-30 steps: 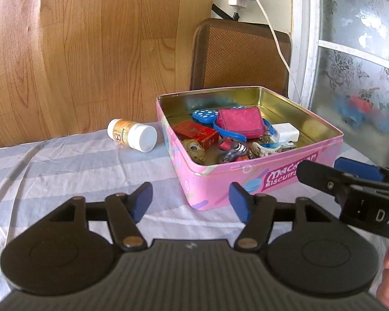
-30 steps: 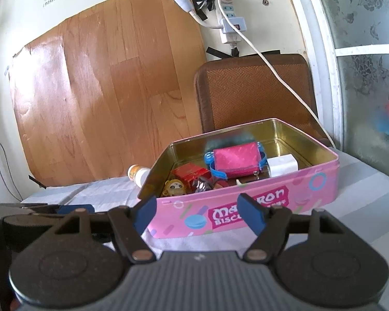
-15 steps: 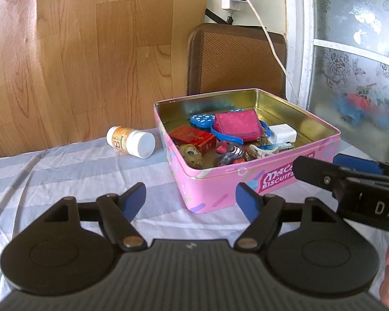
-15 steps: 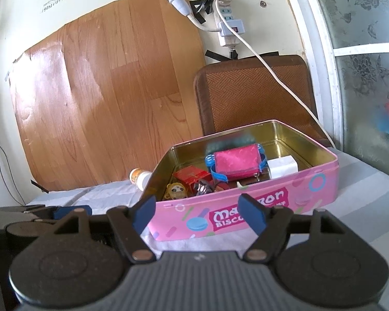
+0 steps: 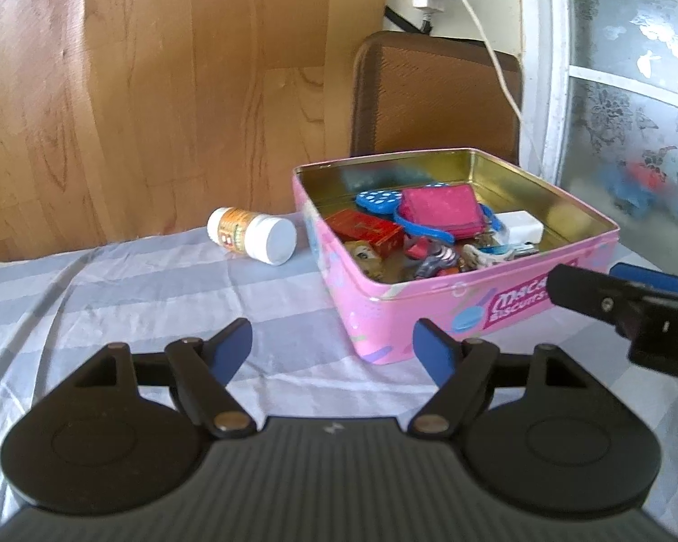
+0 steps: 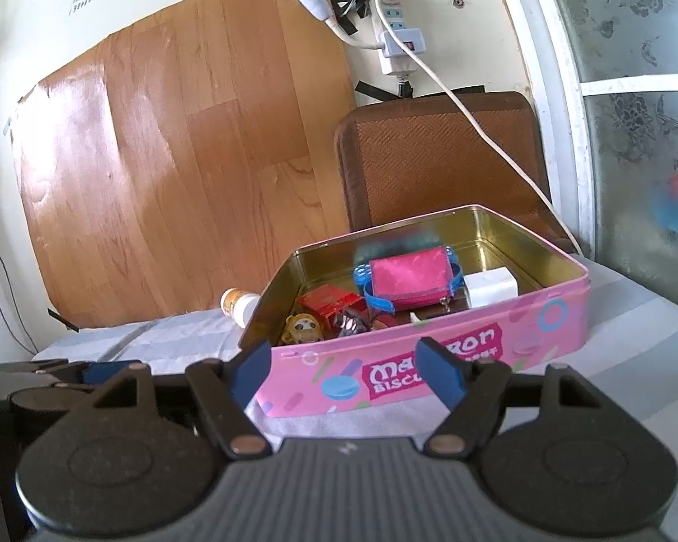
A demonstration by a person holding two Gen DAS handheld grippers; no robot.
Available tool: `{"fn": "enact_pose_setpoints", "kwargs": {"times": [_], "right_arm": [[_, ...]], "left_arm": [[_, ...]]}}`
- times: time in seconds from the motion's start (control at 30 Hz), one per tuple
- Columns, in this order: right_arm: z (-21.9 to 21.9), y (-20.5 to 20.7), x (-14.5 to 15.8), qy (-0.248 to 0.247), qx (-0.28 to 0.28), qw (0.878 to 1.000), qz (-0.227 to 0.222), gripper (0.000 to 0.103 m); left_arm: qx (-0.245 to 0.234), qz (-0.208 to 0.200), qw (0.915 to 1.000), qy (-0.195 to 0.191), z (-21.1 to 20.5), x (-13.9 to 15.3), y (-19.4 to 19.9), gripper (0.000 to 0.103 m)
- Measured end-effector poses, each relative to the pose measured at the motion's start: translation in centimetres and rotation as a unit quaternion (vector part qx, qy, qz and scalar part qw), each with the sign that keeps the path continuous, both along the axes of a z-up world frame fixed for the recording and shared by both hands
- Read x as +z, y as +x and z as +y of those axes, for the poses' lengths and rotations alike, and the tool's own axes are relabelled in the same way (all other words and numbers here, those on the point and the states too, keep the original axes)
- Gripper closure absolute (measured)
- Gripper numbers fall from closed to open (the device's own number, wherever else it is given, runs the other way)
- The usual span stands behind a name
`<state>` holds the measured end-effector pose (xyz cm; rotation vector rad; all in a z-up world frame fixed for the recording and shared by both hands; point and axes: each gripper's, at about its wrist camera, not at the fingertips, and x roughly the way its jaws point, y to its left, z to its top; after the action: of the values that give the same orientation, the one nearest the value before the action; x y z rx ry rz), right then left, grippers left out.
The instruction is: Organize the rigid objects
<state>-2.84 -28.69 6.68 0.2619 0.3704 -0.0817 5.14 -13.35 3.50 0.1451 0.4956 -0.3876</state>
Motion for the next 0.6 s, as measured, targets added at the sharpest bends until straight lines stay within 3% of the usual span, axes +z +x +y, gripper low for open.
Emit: {"fn": "enact_pose_setpoints", "kwargs": {"times": [0.6], "right_arm": [[5.3,3.1,1.3,-0.064,0.047,0.997,0.007,0.030]], "left_arm": [[0.078,-0.002,0.9970,0.000,6.4,-1.2,4.0,0.023]]}}
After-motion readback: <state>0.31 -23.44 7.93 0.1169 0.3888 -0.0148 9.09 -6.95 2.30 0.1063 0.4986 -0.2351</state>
